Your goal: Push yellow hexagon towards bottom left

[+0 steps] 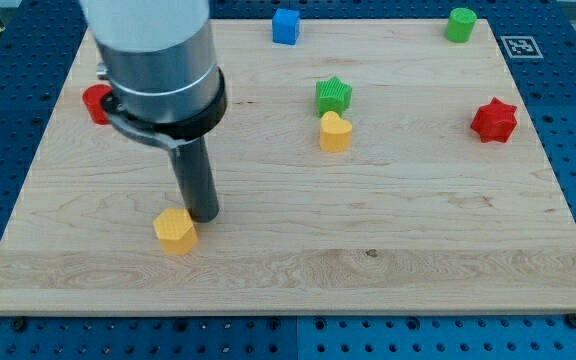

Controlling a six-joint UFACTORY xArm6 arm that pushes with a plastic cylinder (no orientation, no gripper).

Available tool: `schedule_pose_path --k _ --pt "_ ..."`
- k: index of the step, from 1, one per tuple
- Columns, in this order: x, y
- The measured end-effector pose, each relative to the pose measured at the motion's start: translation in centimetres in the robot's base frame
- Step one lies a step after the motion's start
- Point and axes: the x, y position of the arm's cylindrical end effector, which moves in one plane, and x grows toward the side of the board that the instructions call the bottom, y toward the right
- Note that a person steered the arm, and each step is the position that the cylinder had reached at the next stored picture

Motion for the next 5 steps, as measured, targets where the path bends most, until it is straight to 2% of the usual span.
schedule_pose_path --k 2,4,5 --pt "0.8 1.7" --pt "2.0 -1.3" --pt "4.1 -3.1"
